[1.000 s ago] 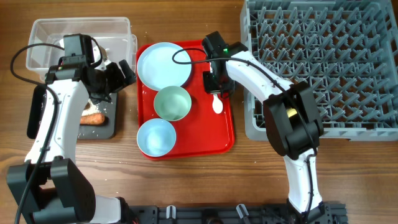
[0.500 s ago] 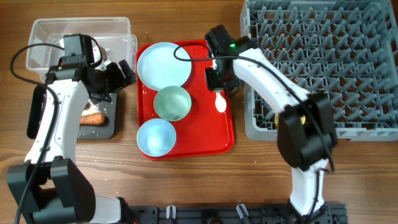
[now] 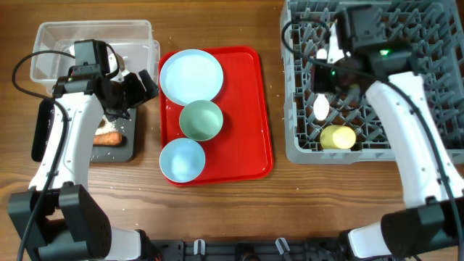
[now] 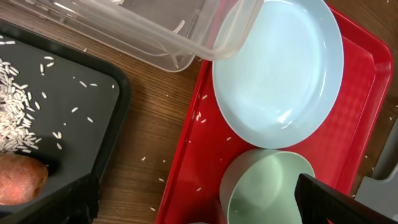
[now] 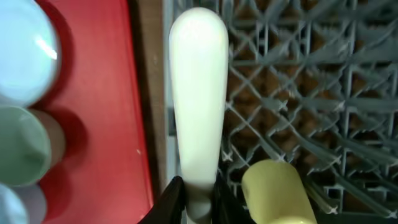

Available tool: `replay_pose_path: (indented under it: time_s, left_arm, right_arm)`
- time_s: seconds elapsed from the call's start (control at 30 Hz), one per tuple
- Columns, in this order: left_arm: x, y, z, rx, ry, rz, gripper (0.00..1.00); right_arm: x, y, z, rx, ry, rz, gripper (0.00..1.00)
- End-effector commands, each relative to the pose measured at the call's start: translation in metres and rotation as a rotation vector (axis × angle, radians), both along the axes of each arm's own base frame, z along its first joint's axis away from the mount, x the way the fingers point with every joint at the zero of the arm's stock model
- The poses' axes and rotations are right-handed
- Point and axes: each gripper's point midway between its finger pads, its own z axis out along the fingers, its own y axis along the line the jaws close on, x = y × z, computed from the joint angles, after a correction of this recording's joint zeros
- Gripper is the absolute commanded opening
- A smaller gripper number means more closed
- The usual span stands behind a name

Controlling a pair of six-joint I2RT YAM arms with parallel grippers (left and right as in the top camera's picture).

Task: Sort waste into correct bins and load items into the dishwasher rack
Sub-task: 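Place the white spoon into the grey rack with the right gripper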

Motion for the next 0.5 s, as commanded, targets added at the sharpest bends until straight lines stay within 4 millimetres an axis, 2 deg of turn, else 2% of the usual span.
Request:
replay_pose_path:
  time_s: [0.0, 0.07, 0.13, 0.2, 0.3, 0.4, 0.47]
  left_arm:
    - [0.002, 0.002, 0.006, 0.004, -0.014, 0.013, 1.00]
    - [0.002, 0.002, 0.006, 0.004, -0.014, 0.013, 1.00]
    - [0.002, 0.002, 0.006, 0.004, -0.014, 0.013, 1.00]
    - [0.002, 0.002, 0.006, 0.004, -0.014, 0.013, 1.00]
    - [0.002, 0.002, 0.006, 0.004, -0.014, 0.013, 1.00]
    - [0.002, 0.002, 0.006, 0.004, -0.014, 0.013, 1.00]
    - [0.002, 0.002, 0.006, 0.004, -0.014, 0.013, 1.00]
  right_arm:
    - [-0.011, -0.004, -0.051, -0.037, 0.090, 0.010, 0.04]
    - [-0.016, 0.001, -0.070, -0.011, 0.112, 0.022, 0.04]
    - [-0.017, 0.001, -0.080, -0.012, 0.112, 0.025, 0.22]
    - [-0.015, 0.001, -0.082, -0.018, 0.105, 0.046, 0.34]
    - [-0.009, 0.009, -0.080, 0.016, 0.073, 0.084, 0.63]
    - [0.000, 0.018, -0.067, 0.061, 0.038, 0.101, 0.72]
    - [0.006, 0.023, -0.049, 0.084, -0.003, 0.114, 0.73]
